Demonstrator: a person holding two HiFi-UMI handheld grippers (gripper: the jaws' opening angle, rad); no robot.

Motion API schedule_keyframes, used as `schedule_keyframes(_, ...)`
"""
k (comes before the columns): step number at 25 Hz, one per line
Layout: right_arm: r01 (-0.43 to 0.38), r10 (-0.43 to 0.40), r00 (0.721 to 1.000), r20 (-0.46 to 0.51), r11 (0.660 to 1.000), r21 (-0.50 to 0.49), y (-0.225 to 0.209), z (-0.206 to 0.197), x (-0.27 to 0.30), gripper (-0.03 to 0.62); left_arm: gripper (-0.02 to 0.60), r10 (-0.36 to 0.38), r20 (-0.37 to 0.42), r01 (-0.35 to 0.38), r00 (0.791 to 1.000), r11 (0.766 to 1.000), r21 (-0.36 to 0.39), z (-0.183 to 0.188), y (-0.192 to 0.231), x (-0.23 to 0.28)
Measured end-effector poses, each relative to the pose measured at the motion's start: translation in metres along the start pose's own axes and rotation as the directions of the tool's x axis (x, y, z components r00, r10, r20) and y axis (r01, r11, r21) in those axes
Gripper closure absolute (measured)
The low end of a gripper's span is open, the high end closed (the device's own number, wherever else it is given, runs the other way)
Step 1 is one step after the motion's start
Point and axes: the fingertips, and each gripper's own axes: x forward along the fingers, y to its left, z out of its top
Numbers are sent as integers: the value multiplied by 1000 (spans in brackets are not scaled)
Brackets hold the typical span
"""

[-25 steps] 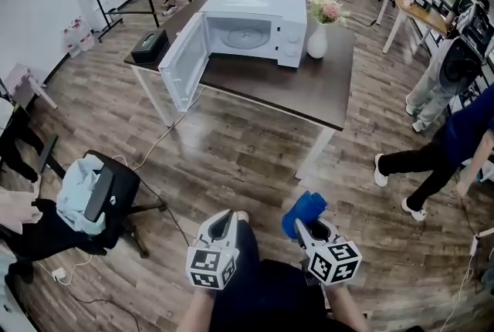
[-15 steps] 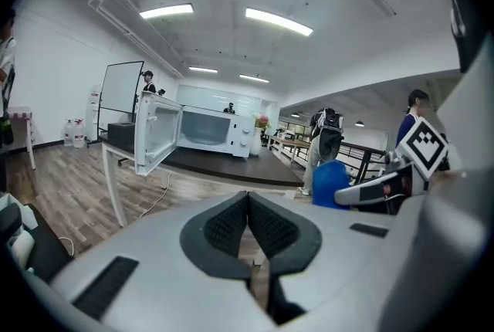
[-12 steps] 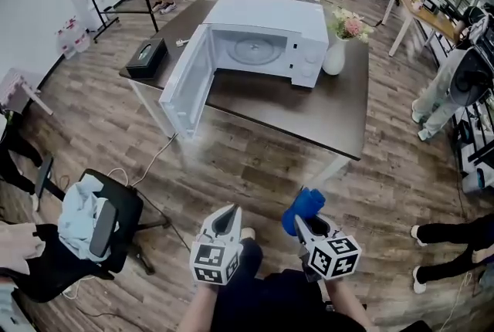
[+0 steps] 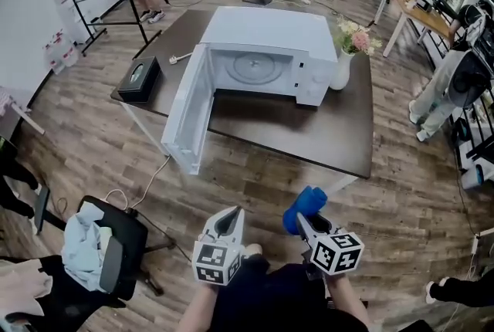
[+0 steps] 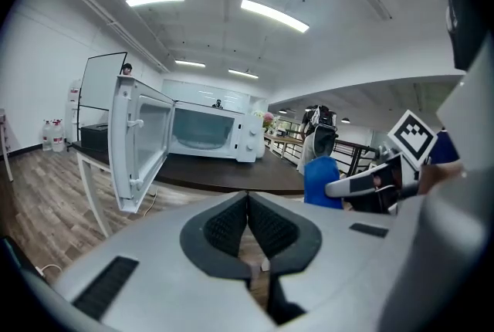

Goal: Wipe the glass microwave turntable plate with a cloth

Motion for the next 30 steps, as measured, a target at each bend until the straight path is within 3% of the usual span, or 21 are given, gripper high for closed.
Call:
schedule_keyframes(6,31,-32,999,28,999,23,3,14,18,499,577,-46,0,46,999,999,21,12,12,18)
schedule_keyframes(15,81,-82,996,21,996,22,-10,24,28,497,577,-34,-22,34,999,999,-10,8,27,30)
schedule_keyframes(30,21,-26,997,-68,997,-70,-37,88,116,496,577,3,-34,-5,999,999,-35,45,68,120)
